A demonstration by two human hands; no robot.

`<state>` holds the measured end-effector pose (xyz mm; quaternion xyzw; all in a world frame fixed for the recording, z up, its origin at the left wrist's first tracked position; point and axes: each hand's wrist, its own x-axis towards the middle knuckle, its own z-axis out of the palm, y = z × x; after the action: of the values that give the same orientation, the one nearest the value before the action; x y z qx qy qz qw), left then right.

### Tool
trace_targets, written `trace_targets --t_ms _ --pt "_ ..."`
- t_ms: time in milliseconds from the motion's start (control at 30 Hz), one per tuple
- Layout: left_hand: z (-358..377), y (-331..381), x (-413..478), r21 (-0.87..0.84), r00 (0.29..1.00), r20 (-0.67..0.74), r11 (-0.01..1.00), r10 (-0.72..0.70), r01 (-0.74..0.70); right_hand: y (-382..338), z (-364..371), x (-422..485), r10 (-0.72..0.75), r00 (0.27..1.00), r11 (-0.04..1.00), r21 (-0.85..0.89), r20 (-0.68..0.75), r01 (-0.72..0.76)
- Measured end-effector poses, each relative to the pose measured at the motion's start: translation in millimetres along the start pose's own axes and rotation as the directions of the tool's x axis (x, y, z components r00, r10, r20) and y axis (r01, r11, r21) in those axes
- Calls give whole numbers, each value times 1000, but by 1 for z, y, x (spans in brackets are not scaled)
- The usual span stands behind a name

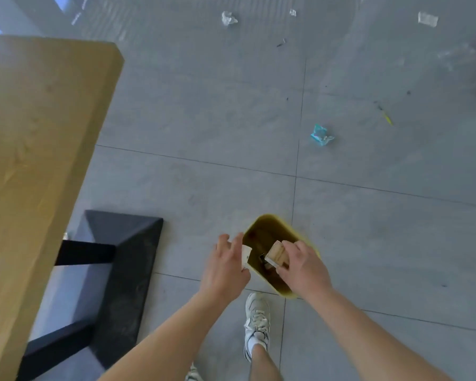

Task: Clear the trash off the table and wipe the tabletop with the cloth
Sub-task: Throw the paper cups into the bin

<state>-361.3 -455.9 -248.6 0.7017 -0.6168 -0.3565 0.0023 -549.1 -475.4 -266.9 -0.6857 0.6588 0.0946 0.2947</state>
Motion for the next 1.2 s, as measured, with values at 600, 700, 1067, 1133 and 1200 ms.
trace_targets --t_ms 600,700,1067,1133,1200 --pt "215 -5 179 210 990 141 977 0 -30 139 184 134 209 974 973 84 90 -216" --pt "225 -12 183 283 990 139 958 1 -41 143 193 140 189 980 979 63 68 -193" --pt "201 -28 164 372 980 165 913 113 -168 136 172 138 138 988 988 59 63 -142" --pt "191 -27 159 372 979 162 911 123 -176 132 161 136 121 991 991 54 59 -124" --pt "181 -26 153 371 980 151 911 132 -180 125 150 134 107 993 993 45 48 -109"
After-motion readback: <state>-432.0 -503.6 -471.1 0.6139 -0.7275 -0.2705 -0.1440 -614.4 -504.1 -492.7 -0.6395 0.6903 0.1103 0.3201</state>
